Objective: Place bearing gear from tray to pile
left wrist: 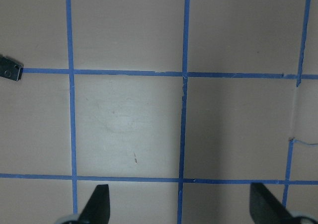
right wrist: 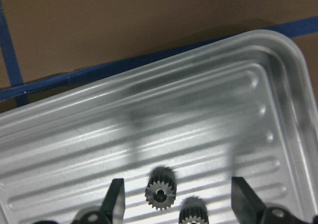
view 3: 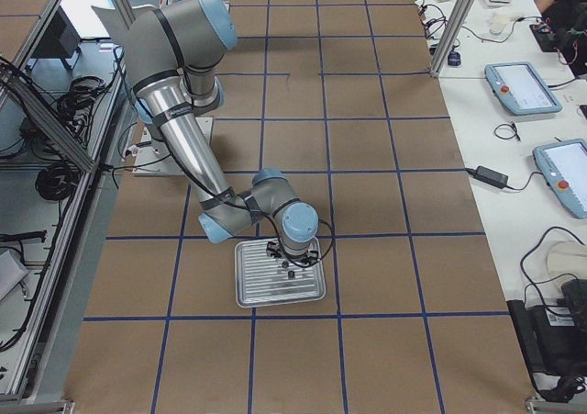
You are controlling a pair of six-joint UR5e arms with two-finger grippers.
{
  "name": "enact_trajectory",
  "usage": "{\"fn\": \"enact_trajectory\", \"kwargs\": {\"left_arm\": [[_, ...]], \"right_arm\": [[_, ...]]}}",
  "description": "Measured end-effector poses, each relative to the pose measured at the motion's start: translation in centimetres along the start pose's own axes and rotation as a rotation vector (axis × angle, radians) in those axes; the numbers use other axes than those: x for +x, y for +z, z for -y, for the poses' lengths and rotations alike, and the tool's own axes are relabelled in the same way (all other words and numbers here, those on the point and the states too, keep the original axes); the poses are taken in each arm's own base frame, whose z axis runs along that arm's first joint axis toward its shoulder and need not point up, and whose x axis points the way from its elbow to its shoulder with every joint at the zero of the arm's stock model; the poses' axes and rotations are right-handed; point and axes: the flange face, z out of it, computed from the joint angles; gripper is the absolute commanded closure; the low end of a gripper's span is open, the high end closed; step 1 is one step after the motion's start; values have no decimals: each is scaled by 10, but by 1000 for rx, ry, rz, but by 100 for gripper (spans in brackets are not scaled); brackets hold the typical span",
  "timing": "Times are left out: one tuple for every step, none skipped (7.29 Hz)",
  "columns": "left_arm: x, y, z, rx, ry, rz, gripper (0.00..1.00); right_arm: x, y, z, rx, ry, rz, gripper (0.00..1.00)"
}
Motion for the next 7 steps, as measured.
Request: {"fn": "enact_trajectory", "kwargs": {"left_arm": [[0, 0, 0, 0, 0, 0, 0], [0, 0, 0, 0, 0, 0, 0], [0, 0, 0, 1, 0, 0, 0], [0, 0, 0, 0, 1, 0, 0], [0, 0, 0, 0, 1, 0, 0], [0, 0, 0, 0, 1, 0, 0], [0, 1, 0, -1, 1, 0, 0]], "right_arm": [[-1, 2, 0, -15, 14, -4, 33], [-2, 3, -1, -28, 30, -9, 36], [-3, 4, 0, -32, 38, -11, 38], [-4, 6, 1, -32, 43, -10, 39], [-6, 9, 2, -30, 44, -8, 40], [-7, 9, 2, -29, 47, -8, 45], [-9, 9, 0, -28, 52, -9, 58]]}}
